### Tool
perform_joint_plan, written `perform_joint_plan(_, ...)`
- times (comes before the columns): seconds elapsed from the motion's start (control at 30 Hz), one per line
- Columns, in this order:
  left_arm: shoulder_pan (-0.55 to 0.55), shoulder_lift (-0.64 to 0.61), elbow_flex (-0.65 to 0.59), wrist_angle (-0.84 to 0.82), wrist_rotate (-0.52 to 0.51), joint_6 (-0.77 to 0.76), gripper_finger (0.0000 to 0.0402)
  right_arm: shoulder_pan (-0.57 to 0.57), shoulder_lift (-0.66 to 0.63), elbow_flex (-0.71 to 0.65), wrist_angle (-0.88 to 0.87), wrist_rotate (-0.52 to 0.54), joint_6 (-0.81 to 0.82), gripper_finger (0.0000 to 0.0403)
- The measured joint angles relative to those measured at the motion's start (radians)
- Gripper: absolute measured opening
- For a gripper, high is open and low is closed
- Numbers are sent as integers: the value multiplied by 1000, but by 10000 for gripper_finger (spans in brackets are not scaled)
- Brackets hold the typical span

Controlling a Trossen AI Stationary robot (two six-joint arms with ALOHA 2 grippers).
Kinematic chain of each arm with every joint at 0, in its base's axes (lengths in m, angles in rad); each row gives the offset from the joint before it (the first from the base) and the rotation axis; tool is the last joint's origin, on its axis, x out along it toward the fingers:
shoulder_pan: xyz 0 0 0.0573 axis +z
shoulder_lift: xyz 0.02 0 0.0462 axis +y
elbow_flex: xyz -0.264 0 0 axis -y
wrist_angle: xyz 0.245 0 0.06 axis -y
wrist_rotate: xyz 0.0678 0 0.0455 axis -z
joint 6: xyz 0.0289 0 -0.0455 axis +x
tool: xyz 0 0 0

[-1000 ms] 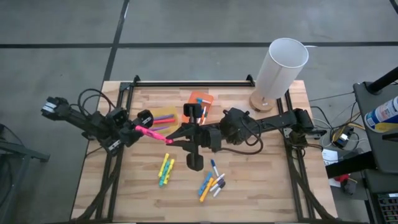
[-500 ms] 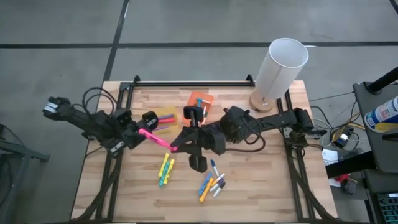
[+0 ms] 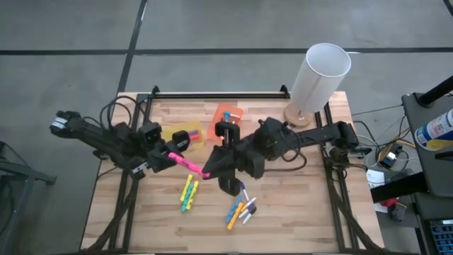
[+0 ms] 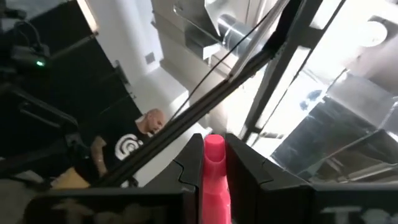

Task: Pick & Place Markers
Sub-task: Put the pink highlighter pen into the yellow bin

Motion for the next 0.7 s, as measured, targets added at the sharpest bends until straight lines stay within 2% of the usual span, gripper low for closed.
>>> perform_joint_plan(0.27,19,-34,0,-96,32,-11,62,-27,-1,1,-41,-47,56,40)
perform_joint_plan(0.47,44,-81,0,-164,60,-35,62,-32,0,1,-76,-25,68,40)
perform_joint_plan(0.7,44,-105,25,-303,101,-34,62,-59,2,2,-135,-10,159,40)
